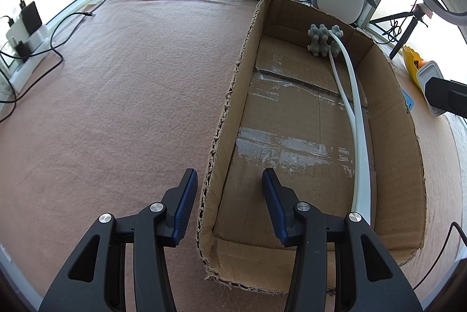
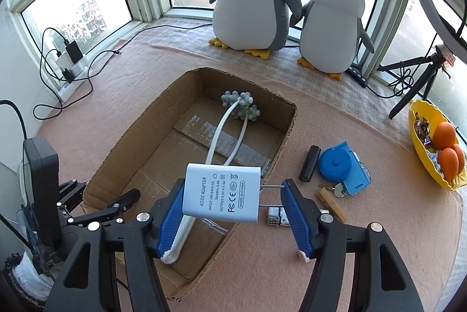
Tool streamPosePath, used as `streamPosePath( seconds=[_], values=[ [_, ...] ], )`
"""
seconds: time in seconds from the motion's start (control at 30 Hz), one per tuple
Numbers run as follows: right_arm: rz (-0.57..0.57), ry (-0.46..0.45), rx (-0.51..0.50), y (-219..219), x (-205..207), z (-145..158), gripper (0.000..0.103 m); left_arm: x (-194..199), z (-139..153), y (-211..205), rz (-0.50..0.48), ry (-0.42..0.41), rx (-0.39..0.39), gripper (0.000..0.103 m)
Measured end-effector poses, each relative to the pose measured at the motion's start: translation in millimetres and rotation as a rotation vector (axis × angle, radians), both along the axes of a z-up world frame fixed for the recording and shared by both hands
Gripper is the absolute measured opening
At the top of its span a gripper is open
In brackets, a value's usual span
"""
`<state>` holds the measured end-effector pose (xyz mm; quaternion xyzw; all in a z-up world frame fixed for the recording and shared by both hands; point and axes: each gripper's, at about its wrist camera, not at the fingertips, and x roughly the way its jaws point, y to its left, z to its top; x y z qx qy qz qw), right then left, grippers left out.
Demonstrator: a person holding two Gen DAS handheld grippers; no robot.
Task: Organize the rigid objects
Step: 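Carry the white adapter with the right gripper and release it into the box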
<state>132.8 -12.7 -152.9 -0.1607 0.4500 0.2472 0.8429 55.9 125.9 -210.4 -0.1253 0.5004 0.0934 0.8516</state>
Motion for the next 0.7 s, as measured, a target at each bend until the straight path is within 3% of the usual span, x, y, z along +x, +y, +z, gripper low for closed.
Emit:
streamPosePath(
  seconds=[0.7],
  values=[
    [0.08, 0.063, -0.008, 48.8, -6.2, -33.4, 0.061, 0.1, -0.1, -0.6, 0.001, 0.0, 0.0, 0.045]
  ],
)
